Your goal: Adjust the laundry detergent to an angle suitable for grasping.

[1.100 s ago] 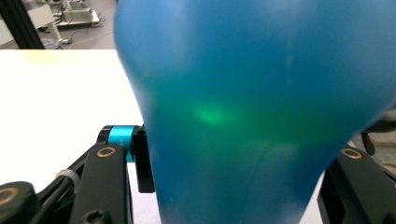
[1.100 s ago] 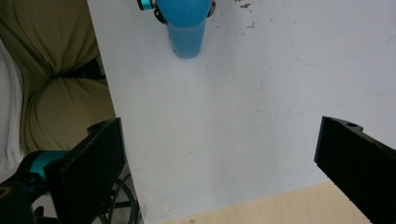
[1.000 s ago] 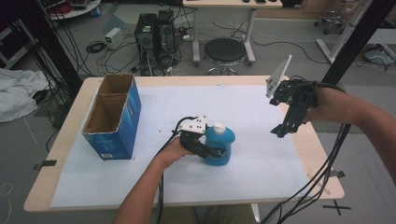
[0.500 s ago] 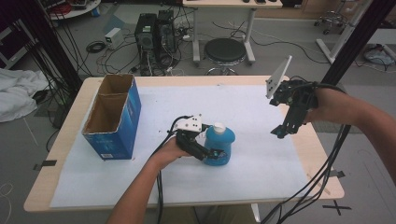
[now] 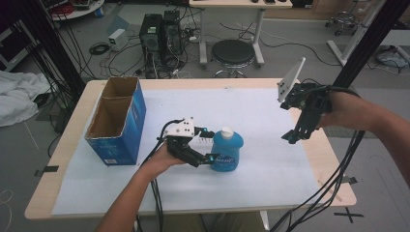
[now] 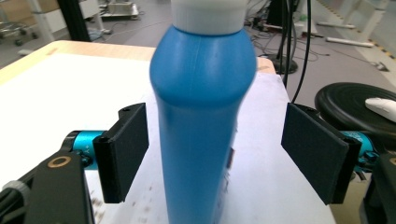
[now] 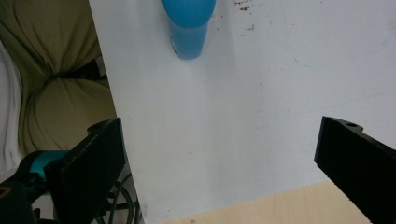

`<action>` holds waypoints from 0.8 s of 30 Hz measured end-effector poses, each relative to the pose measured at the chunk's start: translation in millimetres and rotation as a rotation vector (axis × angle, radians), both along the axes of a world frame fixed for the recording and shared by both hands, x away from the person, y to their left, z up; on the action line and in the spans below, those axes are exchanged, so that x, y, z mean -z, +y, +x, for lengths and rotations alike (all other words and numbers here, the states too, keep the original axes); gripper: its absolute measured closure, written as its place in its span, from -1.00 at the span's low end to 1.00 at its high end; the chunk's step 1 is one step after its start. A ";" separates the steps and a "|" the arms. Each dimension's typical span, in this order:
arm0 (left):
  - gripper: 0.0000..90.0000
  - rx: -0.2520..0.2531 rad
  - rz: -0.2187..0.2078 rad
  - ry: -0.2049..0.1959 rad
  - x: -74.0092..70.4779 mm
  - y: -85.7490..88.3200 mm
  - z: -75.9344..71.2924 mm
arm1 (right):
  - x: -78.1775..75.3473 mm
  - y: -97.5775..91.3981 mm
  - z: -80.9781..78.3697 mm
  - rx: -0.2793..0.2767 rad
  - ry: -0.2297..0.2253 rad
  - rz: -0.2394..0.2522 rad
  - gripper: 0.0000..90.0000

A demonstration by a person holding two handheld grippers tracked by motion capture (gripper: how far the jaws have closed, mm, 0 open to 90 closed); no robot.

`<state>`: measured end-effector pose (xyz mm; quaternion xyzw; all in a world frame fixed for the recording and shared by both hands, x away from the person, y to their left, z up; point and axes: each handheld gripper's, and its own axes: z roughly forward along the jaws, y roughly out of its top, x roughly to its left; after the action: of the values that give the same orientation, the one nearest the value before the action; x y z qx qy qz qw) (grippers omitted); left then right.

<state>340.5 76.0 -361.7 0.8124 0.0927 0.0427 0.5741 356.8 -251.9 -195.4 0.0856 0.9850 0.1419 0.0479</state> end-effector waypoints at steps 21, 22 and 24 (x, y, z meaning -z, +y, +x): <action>-0.51 -0.115 0.351 0.042 -49.9 38.5 -10.9 | 2.2 5.2 -0.3 -0.027 -0.003 0.002 -0.98; -0.72 -0.110 0.366 0.047 -50.8 38.1 -11.0 | 2.5 5.4 -0.4 -0.027 -0.003 0.001 -0.98; -0.81 -0.095 0.385 0.049 -53.7 38.2 -11.2 | 3.2 5.7 -0.9 -0.021 -0.001 0.000 -0.98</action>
<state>329.2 114.2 -308.1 0.9027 0.1351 0.0670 0.4031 356.0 -246.2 -198.6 0.0750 0.9858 0.1426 0.0470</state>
